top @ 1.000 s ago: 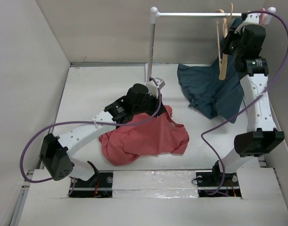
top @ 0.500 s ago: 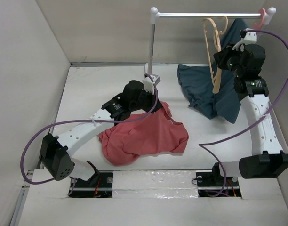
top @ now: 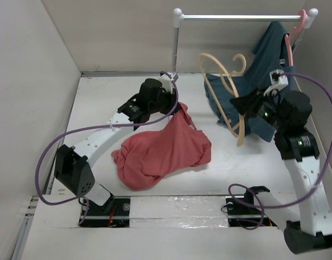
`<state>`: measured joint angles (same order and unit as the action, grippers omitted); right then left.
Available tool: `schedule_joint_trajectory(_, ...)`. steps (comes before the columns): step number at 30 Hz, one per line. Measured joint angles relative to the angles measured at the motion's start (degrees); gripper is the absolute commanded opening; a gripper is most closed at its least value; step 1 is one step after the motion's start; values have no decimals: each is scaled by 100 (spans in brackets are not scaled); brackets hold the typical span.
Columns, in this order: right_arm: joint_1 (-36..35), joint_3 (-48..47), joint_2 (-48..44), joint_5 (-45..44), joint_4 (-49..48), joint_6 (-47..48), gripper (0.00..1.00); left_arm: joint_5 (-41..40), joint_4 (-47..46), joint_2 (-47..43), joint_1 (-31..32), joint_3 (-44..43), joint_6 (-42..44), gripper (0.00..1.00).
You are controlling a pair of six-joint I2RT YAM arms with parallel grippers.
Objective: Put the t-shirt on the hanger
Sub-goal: Pick up the hanger from the clothesline.
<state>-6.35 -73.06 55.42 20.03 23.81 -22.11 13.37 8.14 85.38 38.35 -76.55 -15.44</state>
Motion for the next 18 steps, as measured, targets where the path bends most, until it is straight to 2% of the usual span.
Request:
schedule_joint_trajectory(8, -321, 564, -1912, 632, 1934, -308, 0, -9, 144, 387, -435, -376, -15, 0)
schedule_joint_trajectory(18, -415, 999, -2511, 1032, 2994, -343, 0, -140, 297, 649, -507, -874, -149, 0)
